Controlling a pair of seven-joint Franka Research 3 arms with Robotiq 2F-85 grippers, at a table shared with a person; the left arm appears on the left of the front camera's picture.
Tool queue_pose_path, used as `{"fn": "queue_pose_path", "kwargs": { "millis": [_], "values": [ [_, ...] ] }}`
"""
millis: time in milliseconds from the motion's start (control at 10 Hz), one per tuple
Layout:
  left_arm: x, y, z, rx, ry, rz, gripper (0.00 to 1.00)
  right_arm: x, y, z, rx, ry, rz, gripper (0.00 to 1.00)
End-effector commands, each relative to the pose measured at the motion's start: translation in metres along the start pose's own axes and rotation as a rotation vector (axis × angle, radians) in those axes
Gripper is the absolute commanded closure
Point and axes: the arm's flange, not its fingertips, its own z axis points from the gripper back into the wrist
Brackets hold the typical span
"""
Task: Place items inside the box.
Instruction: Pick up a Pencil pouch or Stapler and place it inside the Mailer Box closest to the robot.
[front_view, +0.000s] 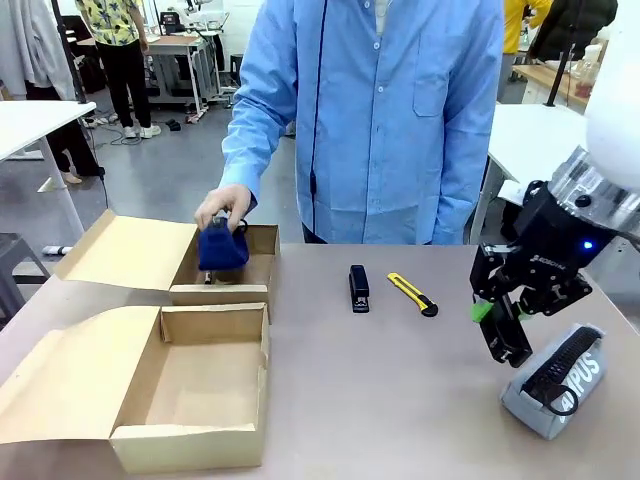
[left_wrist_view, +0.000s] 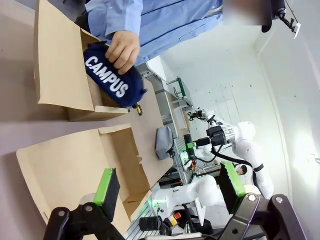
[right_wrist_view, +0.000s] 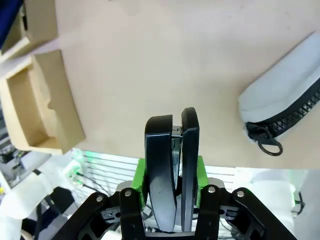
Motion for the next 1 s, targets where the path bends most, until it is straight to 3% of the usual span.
{"fn": "queue_pose_path", "kwargs": {
  "millis": [0,300,800,900],
  "values": [
    [0.0,-0.001,0.0,-0.014,-0.006,-0.019,0.0,0.012,0.027,-0.03,0.072,0.053,0.052,0.7],
    [0.0,-0.001,0.0,-0.014,-0.006,-0.019,0.0,0.025,0.049,-0.058,0.174,0.088,0.045,0.7],
    [0.0,-0.001,0.0,-0.014,-0.006,-0.019,0.0,0.022,0.157,-0.106,0.38,0.041,0.134,0.7],
    [0.0,-0.001,0.0,-0.014,-0.006,-0.019,0.0,0.014,0.167,-0.114,0.359,0.093,0.186,0.7]
  ]
}}
